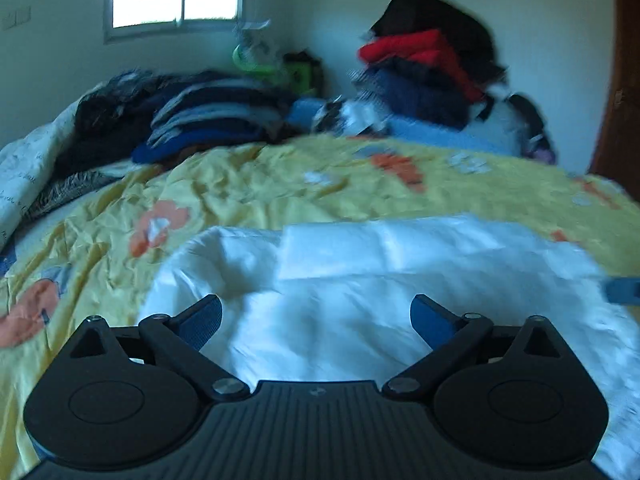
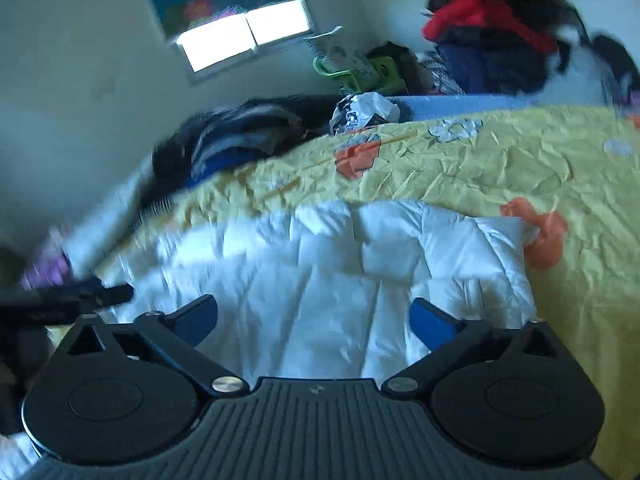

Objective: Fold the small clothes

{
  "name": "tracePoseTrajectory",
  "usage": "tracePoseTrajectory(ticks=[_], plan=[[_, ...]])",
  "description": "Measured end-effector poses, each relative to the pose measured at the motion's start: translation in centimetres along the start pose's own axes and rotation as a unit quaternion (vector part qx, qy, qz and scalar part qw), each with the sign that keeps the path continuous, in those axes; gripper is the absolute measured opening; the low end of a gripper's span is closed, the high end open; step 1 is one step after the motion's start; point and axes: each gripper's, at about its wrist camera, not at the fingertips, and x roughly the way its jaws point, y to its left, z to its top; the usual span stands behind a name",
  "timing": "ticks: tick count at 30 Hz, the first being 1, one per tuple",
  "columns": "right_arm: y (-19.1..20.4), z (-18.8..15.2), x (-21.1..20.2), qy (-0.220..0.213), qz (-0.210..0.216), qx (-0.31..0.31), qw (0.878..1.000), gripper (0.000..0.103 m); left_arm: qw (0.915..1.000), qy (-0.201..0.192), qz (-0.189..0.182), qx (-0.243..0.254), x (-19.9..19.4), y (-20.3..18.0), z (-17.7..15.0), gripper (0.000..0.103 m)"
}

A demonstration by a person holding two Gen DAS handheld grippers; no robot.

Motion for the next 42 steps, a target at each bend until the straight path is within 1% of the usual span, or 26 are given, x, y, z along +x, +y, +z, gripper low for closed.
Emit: tracePoseTrajectory(ticks=[2, 4, 5, 6, 7, 9, 12, 15, 17, 18, 19, 21, 22, 23, 25, 27, 30, 32, 36, 37, 38, 42], plan=[[-0.4, 0.3, 1.6, 0.028, -0.019, -0.003, 0.999, 0.102, 0.9991, 0.038, 0.019, -0.005, 3.1, 1.1, 0.6, 0.101], [-0.9, -0.3, 3.4, 0.057, -0.046, -0.013, 0.997, 0.102, 0.9965, 0.071, 0.040, -0.022, 5.9, 2.7, 0.2, 0.103], [-1.3, -0.9, 4.2, 0.072, -0.053, -0.019, 0.996, 0.100, 0.9954, 0.083, 0.037, -0.032, 6.9, 3.6, -0.3, 0.103], [-1.4, -1.7, 4.5, 0.074, -0.050, -0.036, 0.995, 0.100, 0.9948, 0.087, 0.029, -0.043, 7.5, 4.2, -0.7, 0.103], [-1.3, -2.3, 4.4, 0.064, -0.047, -0.058, 0.995, 0.100, 0.9946, 0.086, 0.021, -0.053, 7.8, 4.8, -1.1, 0.103], [-0.7, -3.4, 4.4, 0.060, -0.050, -0.085, 0.993, 0.100, 0.9956, 0.076, 0.019, -0.052, 7.9, 5.1, -1.8, 0.103], [-0.7, -3.7, 4.7, 0.056, -0.047, -0.088, 0.993, 0.100, 0.9975, 0.048, 0.042, -0.032, 8.0, 4.4, -2.7, 0.103], [-0.6, -3.8, 4.7, 0.047, -0.047, -0.096, 0.993, 0.100, 0.9971, 0.025, 0.067, -0.026, 7.4, 3.6, -2.9, 0.103], [-0.5, -3.4, 3.9, 0.050, -0.048, -0.090, 0.994, 0.100, 0.9955, 0.001, 0.094, -0.010, 5.5, 3.0, -3.0, 0.102], [-0.5, -3.1, 2.8, 0.049, -0.051, -0.075, 0.995, 0.098, 0.9948, -0.016, 0.100, -0.004, 3.8, 2.6, -3.1, 0.102], [-0.6, -2.6, 1.5, 0.043, -0.048, -0.057, 0.996, 0.096, 0.9951, -0.032, 0.093, -0.003, 1.8, 2.5, -3.4, 0.102], [-1.2, -2.6, -2.1, 0.027, -0.018, -0.021, 0.999, 0.100, 0.9964, -0.059, 0.059, -0.016, -2.7, 2.8, -4.5, 0.102], [-1.6, -2.9, -3.9, 0.024, -0.002, -0.004, 1.000, 0.102, 0.9967, -0.065, 0.041, -0.025, -4.8, 3.0, -5.2, 0.102], [-2.1, -3.4, -5.8, 0.028, 0.014, 0.016, 0.999, 0.103, 0.9969, -0.066, 0.024, -0.035, -6.8, 3.3, -6.1, 0.102], [-3.0, -4.7, -8.6, 0.046, 0.028, 0.054, 0.997, 0.103, 0.9969, -0.055, 0.004, -0.057, -10.2, 4.3, -8.3, 0.102], [-4.0, -6.7, -10.9, 0.073, 0.020, 0.093, 0.993, 0.103, 0.9951, -0.032, 0.000, -0.094, -12.6, 5.5, -10.7, 0.102], [-4.4, -9.8, -13.5, 0.103, 0.002, 0.125, 0.987, 0.103, 0.9865, 0.011, 0.003, -0.164, -15.0, 7.6, -14.5, 0.102], [-3.8, -11.6, -15.1, 0.115, -0.011, 0.121, 0.986, 0.102, 0.9809, 0.036, 0.006, -0.191, -16.0, 8.5, -16.5, 0.102], [-2.6, -14.1, -17.3, 0.145, -0.026, 0.098, 0.984, 0.102, 0.9742, 0.088, -0.012, -0.207, -17.2, 9.2, -19.4, 0.102], [-2.4, -14.4, -17.7, 0.152, -0.030, 0.094, 0.983, 0.101, 0.9744, 0.091, -0.018, -0.205, -17.6, 9.1, -19.9, 0.102], [-2.2, -14.8, -18.1, 0.157, -0.034, 0.089, 0.983, 0.101, 0.9763, 0.089, -0.022, -0.196, -18.2, 8.7, -20.2, 0.102], [-2.0, -16.4, -19.4, 0.179, -0.042, 0.091, 0.979, 0.102, 0.9785, 0.108, -0.054, -0.167, -19.4, 7.2, -21.2, 0.102]])
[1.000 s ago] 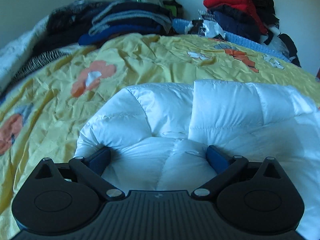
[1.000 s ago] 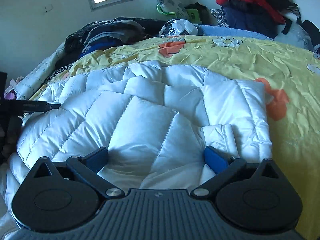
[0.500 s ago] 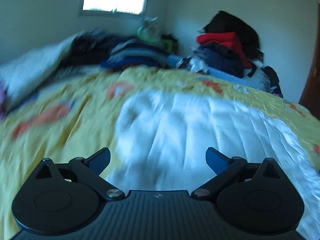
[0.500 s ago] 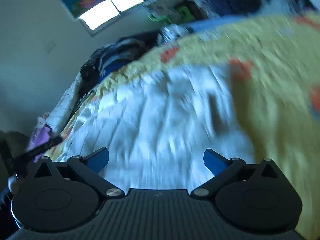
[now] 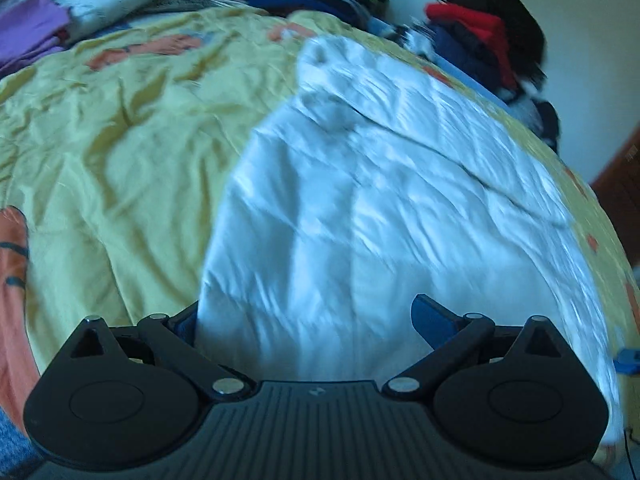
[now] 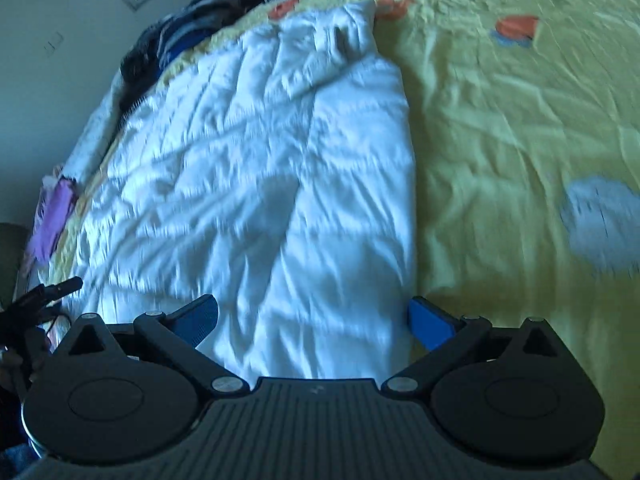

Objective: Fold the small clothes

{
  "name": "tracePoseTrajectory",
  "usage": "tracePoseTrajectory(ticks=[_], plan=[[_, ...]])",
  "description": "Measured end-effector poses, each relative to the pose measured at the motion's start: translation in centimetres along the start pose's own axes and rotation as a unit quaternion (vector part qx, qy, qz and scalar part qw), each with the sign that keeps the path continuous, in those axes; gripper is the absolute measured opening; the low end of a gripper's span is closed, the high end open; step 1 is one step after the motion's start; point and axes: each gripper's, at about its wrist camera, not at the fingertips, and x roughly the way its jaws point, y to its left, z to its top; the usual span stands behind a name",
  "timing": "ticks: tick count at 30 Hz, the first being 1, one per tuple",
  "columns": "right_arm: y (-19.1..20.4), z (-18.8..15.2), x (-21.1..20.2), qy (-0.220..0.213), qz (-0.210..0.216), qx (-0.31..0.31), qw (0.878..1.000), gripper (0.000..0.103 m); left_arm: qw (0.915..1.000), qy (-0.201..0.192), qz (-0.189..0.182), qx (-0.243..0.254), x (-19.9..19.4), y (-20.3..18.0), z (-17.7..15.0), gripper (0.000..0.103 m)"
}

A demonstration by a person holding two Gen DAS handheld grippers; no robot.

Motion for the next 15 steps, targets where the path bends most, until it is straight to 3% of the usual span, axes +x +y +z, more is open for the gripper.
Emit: tracePoseTrajectory(ticks=[5, 7, 11, 15], plan=[[-0.9, -1.8, -1.3, -0.004, 0.020, 0.027, 0.999, 0.102, 0.9993, 0.023, -0.029, 0.005, -0.6, -0.5, -1.2, 0.102], [-2.1, -2.2, -1.6, 0.003, 0.066, 0.067, 0.996, 0.102, 0.9980, 0.033, -0.051, -0.014, -0.9, -0.1, -1.2, 0.102], [-4.0, -3.7, -1.3, 0.053, 0.175, 0.152, 0.971, 0.085, 0.9927, 0.062, -0.095, -0.041, -1.5, 1.2, -1.0, 0.102], [-4.0, -5.5, -0.9, 0.078, 0.203, 0.155, 0.964, 0.078, 0.9934, 0.073, -0.072, -0.052, -2.1, 2.6, -0.7, 0.102]])
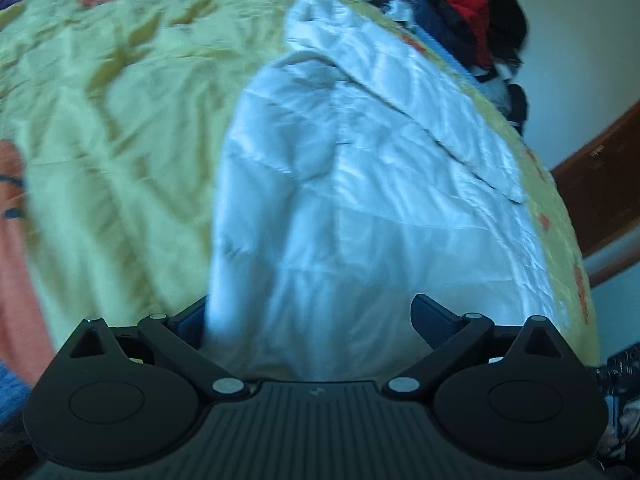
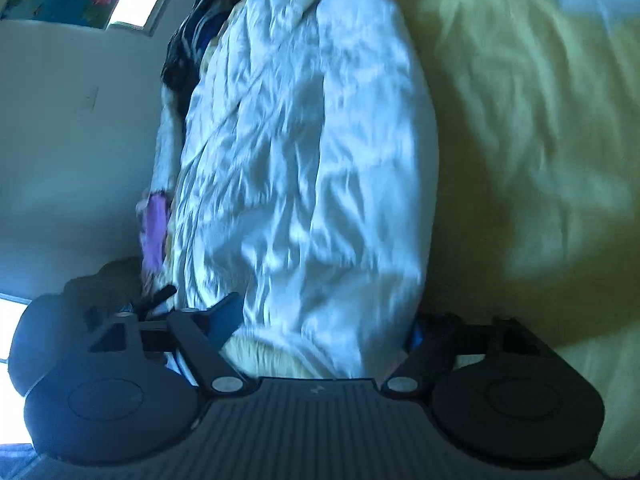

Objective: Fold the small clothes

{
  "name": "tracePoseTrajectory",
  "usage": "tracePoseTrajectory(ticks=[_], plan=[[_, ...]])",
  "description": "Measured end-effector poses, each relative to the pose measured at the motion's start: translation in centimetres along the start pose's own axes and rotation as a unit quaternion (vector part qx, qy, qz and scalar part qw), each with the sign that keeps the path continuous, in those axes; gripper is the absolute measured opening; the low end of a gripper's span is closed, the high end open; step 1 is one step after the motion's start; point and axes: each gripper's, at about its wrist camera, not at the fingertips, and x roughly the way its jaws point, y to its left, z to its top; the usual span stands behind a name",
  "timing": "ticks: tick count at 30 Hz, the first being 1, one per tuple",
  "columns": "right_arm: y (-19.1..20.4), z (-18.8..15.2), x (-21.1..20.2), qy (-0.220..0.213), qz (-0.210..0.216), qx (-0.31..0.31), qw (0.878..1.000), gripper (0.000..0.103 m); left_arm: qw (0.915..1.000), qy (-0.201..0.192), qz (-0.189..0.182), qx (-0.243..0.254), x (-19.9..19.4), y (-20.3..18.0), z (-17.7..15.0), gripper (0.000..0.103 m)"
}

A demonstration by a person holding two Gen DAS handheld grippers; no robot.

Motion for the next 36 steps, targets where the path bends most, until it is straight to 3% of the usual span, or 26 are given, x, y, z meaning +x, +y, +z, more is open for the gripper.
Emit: tracePoseTrajectory(ticks=[8, 15, 20, 24, 28, 32, 36], plan=[[-1.0, 0.3, -0.2, -0.004, 0.024, 0.025, 0.999, 0.077, 0.9997, 0.015, 0.016, -0.009, -0.9, 1.5, -0.1, 0.102], [-1.2, 0.0, -0.4, -0.001, 0.029, 0.027, 0.999, 0.078, 0.9970, 0.033, -0.027, -0.065, -1.2, 3.3, 0.6, 0.102], [-1.3, 0.1, -0.2, -0.001, 0.031, 0.028, 0.999, 0.079, 0.9907, 0.046, -0.057, -0.114, -1.3, 4.8, 1.1, 0.102], [-1.3, 0.0, -0.1, 0.000, 0.032, 0.026, 0.999, 0.080, 0.9802, 0.069, -0.100, -0.157, -1.2, 5.8, 0.6, 0.102], [-1.2, 0.0, -0.1, -0.001, 0.032, 0.024, 0.999, 0.080, 0.9776, 0.055, -0.113, -0.169, -1.0, 5.7, -0.1, 0.101], [-1.1, -0.2, 0.0, -0.007, 0.031, 0.026, 0.999, 0.079, 0.9823, 0.058, -0.094, -0.151, -0.7, 5.0, -0.2, 0.063], [-1.4, -0.5, 0.1, -0.010, 0.028, 0.027, 0.999, 0.071, 0.9856, 0.068, -0.082, -0.131, -0.7, 4.8, 0.0, 0.060]])
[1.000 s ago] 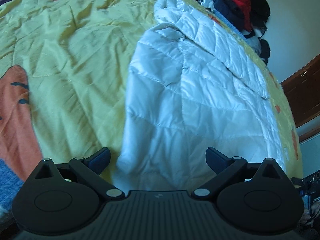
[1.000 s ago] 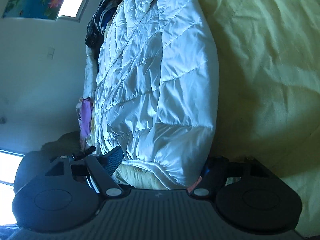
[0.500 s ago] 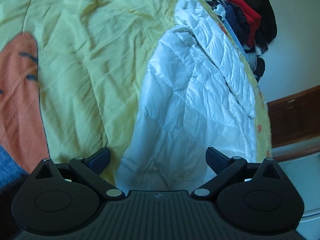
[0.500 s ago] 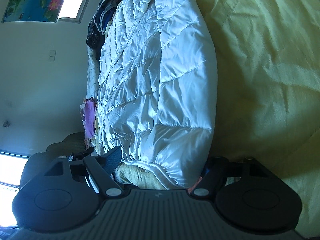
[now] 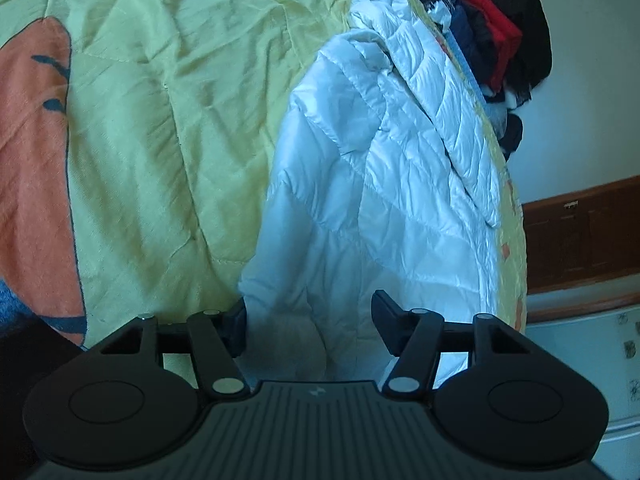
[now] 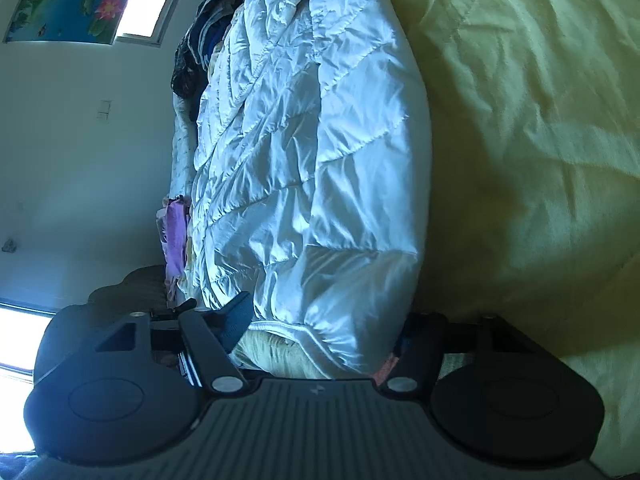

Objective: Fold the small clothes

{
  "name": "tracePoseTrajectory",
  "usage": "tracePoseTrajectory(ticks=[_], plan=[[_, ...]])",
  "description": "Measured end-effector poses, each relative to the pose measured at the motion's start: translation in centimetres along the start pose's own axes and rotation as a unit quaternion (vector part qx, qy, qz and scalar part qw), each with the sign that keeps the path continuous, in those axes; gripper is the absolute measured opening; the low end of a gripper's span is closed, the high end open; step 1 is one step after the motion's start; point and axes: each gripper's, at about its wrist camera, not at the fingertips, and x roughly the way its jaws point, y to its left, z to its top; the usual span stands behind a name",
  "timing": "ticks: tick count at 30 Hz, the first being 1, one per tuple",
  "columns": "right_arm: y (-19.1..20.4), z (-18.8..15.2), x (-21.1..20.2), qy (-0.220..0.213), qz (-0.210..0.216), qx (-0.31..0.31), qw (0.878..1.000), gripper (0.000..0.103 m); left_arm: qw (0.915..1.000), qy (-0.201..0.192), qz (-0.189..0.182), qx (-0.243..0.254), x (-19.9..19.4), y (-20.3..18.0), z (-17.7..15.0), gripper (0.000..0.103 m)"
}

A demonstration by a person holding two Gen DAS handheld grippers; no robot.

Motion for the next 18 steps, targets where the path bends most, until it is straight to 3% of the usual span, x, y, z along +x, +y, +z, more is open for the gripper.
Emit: tracePoseTrajectory(ticks=[1, 2, 3, 4, 5, 6, 11, 18], plan=[[0.0, -0.1, 0.0, -0.001, 0.001, 0.001, 1.000, 0.071, 1.0000, 0.000, 0.002, 0.002, 0.0, -0.1, 0.0, 0.059], [0.0, -0.1, 0.0, -0.003, 0.001, 0.000, 1.000, 0.064, 1.0000, -0.001, 0.008, 0.004, 0.1, -0.2, 0.0, 0.050], [-0.1, -0.2, 0.0, -0.004, 0.001, 0.002, 1.000, 0.056, 0.9998, -0.001, 0.019, 0.007, 0.2, -0.3, 0.0, 0.032], [-0.2, -0.3, 0.1, -0.006, -0.001, 0.005, 1.000, 0.052, 0.9995, 0.000, 0.030, 0.010, 0.4, -0.4, 0.0, 0.022], [-0.2, -0.5, 0.2, -0.008, -0.003, 0.005, 1.000, 0.037, 0.9993, 0.002, 0.037, 0.012, 0.6, -0.4, -0.1, 0.010], [-0.1, -0.6, 0.2, -0.014, -0.003, 0.000, 1.000, 0.022, 0.9993, 0.002, 0.037, 0.011, 0.7, -0.4, -0.2, 0.008], [1.5, -1.1, 0.1, -0.035, 0.013, -0.031, 0.999, 0.016, 0.9980, -0.012, 0.047, 0.042, 0.0, -2.1, -0.4, 0.006], [3.5, -2.5, -3.0, -0.032, 0.019, -0.066, 0.997, 0.014, 0.9961, -0.030, 0.026, 0.079, -4.7, -3.2, -1.6, 0.005]])
